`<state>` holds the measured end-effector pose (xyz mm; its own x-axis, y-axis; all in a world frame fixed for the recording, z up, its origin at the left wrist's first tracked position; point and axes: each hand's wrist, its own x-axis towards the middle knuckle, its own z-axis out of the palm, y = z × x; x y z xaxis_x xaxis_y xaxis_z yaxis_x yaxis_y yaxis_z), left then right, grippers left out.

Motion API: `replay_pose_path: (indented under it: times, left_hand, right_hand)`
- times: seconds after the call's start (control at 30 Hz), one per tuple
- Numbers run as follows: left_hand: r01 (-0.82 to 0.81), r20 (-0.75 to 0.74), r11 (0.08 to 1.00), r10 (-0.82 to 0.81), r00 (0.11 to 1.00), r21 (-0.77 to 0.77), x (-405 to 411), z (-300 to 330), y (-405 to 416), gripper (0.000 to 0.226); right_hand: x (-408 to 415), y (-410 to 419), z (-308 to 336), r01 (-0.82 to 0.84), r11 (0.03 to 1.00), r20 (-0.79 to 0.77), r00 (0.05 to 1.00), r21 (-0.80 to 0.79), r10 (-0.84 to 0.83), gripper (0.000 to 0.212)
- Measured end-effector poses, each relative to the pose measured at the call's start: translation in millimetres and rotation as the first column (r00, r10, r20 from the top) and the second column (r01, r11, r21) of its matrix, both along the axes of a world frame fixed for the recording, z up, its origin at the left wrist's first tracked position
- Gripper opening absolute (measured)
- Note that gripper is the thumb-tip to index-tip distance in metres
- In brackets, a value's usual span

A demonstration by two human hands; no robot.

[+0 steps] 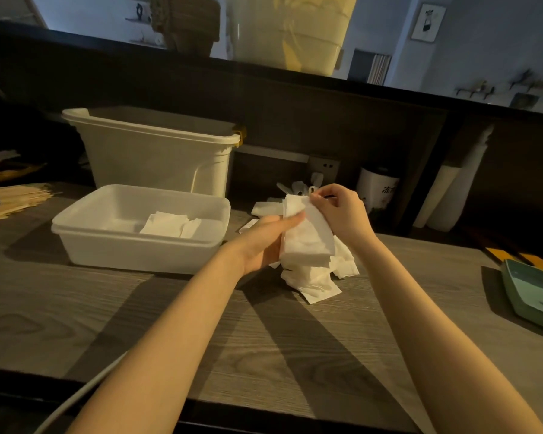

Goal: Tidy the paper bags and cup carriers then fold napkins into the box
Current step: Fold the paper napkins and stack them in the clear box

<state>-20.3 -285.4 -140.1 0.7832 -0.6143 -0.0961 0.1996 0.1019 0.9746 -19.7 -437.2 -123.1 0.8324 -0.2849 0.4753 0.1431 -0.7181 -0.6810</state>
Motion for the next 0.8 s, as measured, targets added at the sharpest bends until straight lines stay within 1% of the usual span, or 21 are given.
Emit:
replay_pose_path:
  times: [0.07, 0.17, 0.23, 0.33, 0.4, 0.47, 0.53, 0.6, 0.7, 0.8]
  left_hand:
    - [-0.031, 0.071, 0.997, 0.026, 0.997, 0.066, 0.5, -3.4, -0.5, 0.029]
    - [-0.09, 0.142, 0.989, 0.074, 0.987, 0.114, 2.2, -6.4, -2.3, 0.042]
    - [-0.164, 0.154, 0.982, 0.149, 0.977, 0.095, 5.5, -8.0, -3.0, 0.048]
    - [-0.272, 0.136, 0.962, 0.266, 0.954, 0.027, 10.5, -10.1, -2.2, 0.047]
    - [-0.301, 0.117, 0.953, 0.301, 0.946, -0.018, 12.5, -9.9, -1.3, 0.046]
    - [-0.318, 0.106, 0.945, 0.324, 0.94, -0.069, 12.9, -8.3, -0.6, 0.044]
    - [-0.338, 0.104, 0.935, 0.349, 0.932, -0.105, 12.9, -7.6, -0.6, 0.043]
    - [-0.371, 0.099, 0.922, 0.381, 0.919, -0.11, 14.6, -9.6, -1.8, 0.043]
    - [-0.429, 0.119, 0.902, 0.433, 0.894, -0.056, 18.4, -13.2, -2.2, 0.046]
    - [-0.452, 0.135, 0.892, 0.451, 0.882, -0.022, 21.4, -14.4, -1.7, 0.046]
  right_hand:
    - [-0.5, 2.3, -1.5, 0.014, 1.0, 0.026, 1.0, -0.02, -0.013, 0.025]
    - [-3.9, 4.5, -2.4, -0.003, 1.0, 0.063, 0.998, -0.022, 0.004, 0.024]
    - [-7.9, 2.8, -1.1, -0.021, 1.0, 0.096, 0.995, -0.002, 0.021, 0.023]
    - [-18.4, -5.6, -1.6, -0.015, 1.0, 0.106, 0.994, 0.003, 0.014, 0.02]
    - [-27.4, -14.6, -7.3, -0.033, 0.997, 0.055, 0.998, -0.066, 0.036, 0.017]
    - [-35.8, -21.4, -16.0, -0.081, 0.984, -0.044, 0.996, -0.158, 0.074, 0.014]
    - [-40.6, -24.7, -25.8, -0.098, 0.968, -0.122, 0.99, -0.23, 0.072, 0.013]
    - [-42.0, -25.0, -35.1, -0.068, 0.964, -0.162, 0.986, -0.256, 0.027, 0.02]
    - [-39.7, -17.4, -45.8, 0.006, 0.962, -0.252, 0.965, -0.274, -0.077, 0.037]
    - [-35.0, -6.9, -53.0, 0.118, 0.961, -0.294, 0.936, -0.249, -0.191, 0.045]
